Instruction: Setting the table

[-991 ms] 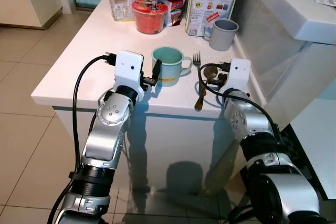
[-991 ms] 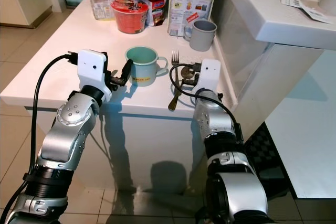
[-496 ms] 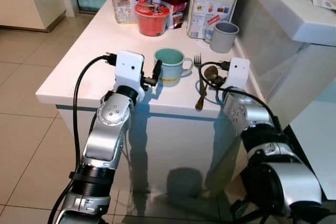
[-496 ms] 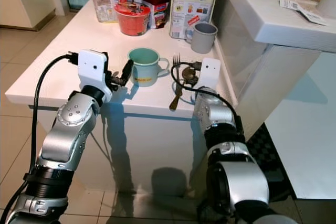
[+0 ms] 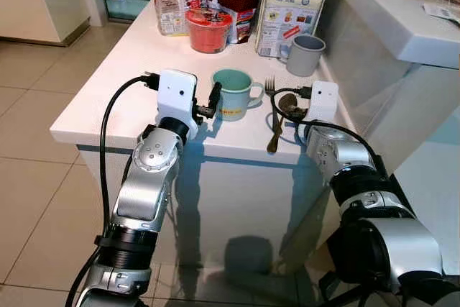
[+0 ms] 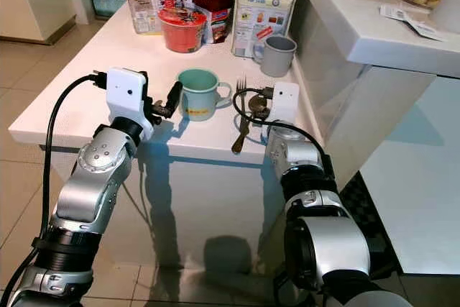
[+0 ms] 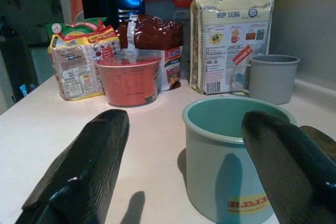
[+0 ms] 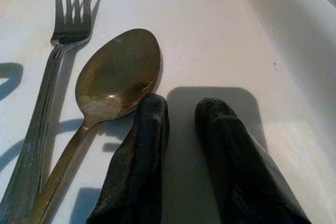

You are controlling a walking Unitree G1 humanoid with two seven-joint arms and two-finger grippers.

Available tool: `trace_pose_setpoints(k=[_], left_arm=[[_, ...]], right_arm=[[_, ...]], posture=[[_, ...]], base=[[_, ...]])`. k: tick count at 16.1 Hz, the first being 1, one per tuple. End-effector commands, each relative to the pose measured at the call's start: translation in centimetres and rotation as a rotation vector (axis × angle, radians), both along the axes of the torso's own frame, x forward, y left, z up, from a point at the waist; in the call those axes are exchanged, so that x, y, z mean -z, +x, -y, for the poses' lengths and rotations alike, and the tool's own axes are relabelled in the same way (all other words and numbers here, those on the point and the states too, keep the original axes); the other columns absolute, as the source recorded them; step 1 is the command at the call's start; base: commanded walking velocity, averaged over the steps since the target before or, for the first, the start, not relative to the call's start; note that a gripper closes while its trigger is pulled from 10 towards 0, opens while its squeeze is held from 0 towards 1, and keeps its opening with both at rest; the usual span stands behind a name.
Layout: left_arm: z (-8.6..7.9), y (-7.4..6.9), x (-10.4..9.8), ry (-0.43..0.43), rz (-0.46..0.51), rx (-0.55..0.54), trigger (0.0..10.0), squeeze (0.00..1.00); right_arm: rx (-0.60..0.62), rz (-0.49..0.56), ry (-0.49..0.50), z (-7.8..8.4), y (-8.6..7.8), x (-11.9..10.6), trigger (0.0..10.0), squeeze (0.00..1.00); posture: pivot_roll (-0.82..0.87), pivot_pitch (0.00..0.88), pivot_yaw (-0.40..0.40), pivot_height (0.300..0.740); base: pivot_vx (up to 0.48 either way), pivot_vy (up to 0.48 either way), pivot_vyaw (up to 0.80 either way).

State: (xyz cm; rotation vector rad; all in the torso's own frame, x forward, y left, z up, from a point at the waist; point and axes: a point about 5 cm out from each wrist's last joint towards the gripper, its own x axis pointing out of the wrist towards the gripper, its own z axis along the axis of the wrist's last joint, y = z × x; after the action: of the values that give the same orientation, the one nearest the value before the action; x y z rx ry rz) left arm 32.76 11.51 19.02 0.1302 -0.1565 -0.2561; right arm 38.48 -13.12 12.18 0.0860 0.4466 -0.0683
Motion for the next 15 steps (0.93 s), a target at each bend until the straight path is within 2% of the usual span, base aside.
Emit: trace_pose_setpoints(k=[1, 9, 15], left_arm=[[0.5, 0.0, -0.4, 0.0, 0.006, 0.017, 10.0, 0.0], [0.5, 0.0, -0.3, 0.002, 0.007, 0.019, 10.0, 0.0], [0.6, -0.1, -0.4, 0.004, 0.011, 0.019, 10.0, 0.0]], right_arm=[[-0.029, -0.376, -0.007, -0.3, -4.4, 7.7, 10.0, 0.0], [-0.076, -0.391, -0.049, -0.7, -5.2, 8.9, 10.0, 0.0], [-0.091, -0.421, -0.073, -0.1, -5.6, 9.5, 10.0, 0.0]], posture=[[0.05, 0.0, -0.067, 0.74], [0.06, 0.0, -0.075, 0.74], [0.06, 0.0, -0.08, 0.74]], base=[[0.0, 0.0, 0.0], [0.0, 0.0, 0.0], [0.0, 0.0, 0.0]])
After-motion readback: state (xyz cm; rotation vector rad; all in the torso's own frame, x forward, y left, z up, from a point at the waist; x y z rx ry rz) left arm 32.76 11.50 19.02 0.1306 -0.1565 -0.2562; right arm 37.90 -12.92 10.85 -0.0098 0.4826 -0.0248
